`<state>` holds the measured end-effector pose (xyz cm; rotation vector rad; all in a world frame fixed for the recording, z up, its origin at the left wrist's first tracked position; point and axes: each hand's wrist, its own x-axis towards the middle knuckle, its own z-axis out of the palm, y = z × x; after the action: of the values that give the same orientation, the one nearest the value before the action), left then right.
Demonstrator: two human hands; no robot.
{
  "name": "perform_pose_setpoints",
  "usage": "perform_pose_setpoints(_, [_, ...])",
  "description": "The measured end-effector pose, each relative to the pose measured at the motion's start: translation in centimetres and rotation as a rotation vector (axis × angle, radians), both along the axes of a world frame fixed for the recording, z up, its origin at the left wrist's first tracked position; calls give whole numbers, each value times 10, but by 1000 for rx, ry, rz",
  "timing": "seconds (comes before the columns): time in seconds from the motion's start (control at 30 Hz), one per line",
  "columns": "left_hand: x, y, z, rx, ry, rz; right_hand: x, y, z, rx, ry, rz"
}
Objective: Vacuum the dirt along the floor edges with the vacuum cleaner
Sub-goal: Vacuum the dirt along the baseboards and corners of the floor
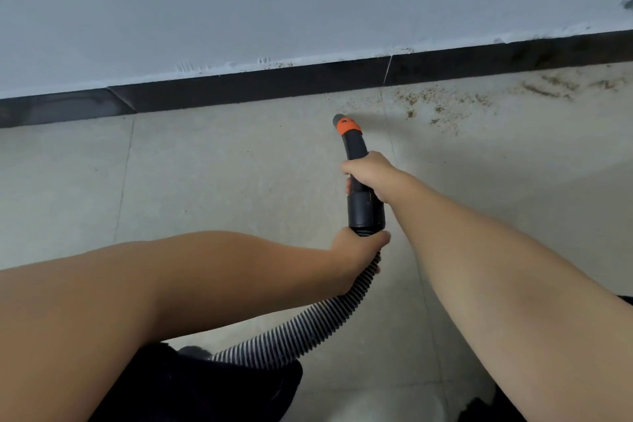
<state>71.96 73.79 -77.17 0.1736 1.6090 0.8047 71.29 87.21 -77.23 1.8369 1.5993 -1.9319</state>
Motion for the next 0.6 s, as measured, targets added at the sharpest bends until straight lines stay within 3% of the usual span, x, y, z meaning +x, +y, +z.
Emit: perform_pose_setpoints(0.6, [79, 52, -8, -76, 62, 199, 47, 44, -16, 32, -4, 184])
